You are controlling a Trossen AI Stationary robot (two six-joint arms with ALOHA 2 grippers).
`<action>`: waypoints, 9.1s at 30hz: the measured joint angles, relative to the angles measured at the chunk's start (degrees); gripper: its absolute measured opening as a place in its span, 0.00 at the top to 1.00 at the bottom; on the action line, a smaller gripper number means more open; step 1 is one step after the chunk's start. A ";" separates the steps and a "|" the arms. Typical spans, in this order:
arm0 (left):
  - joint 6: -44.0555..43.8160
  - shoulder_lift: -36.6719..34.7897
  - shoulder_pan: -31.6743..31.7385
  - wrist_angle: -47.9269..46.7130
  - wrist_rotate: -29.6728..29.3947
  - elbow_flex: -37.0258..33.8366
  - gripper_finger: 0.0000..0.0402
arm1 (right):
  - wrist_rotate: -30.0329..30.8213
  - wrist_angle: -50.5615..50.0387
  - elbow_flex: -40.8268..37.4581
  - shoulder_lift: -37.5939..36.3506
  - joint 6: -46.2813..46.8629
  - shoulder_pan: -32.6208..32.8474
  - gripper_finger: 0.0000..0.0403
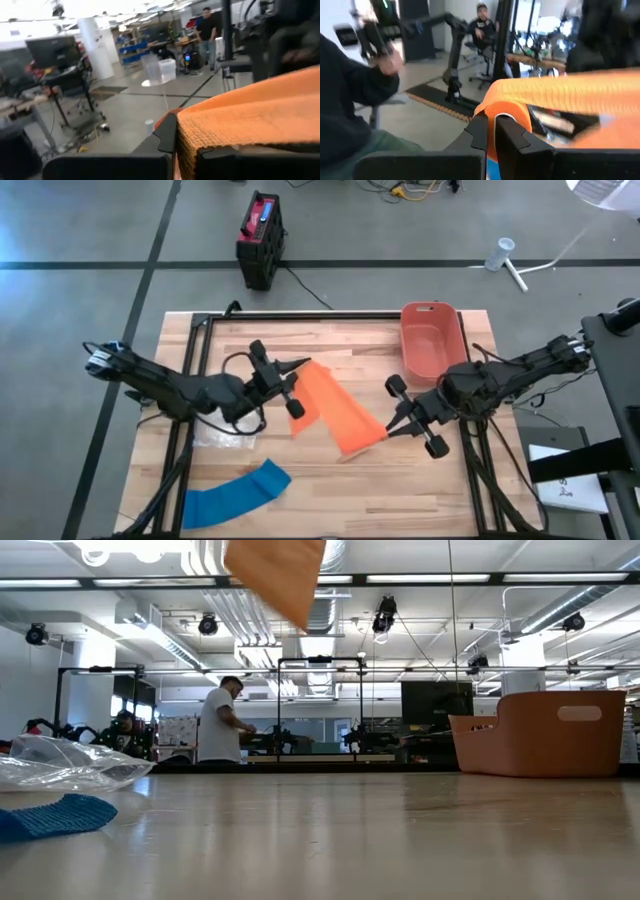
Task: Roll bandage
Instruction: Roll the orange bandage
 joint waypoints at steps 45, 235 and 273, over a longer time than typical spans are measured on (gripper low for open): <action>-19.59 15.78 -0.27 15.30 29.95 -2.77 1.00 | 20.55 12.13 0.07 0.70 -14.45 -2.01 0.98; -4.20 9.39 9.89 8.28 17.61 -0.89 1.00 | 5.94 4.64 13.44 5.01 -0.13 -1.97 0.98; -18.10 11.23 8.21 9.57 31.73 -0.95 1.00 | 30.50 0.17 17.05 1.16 -12.58 -1.99 0.98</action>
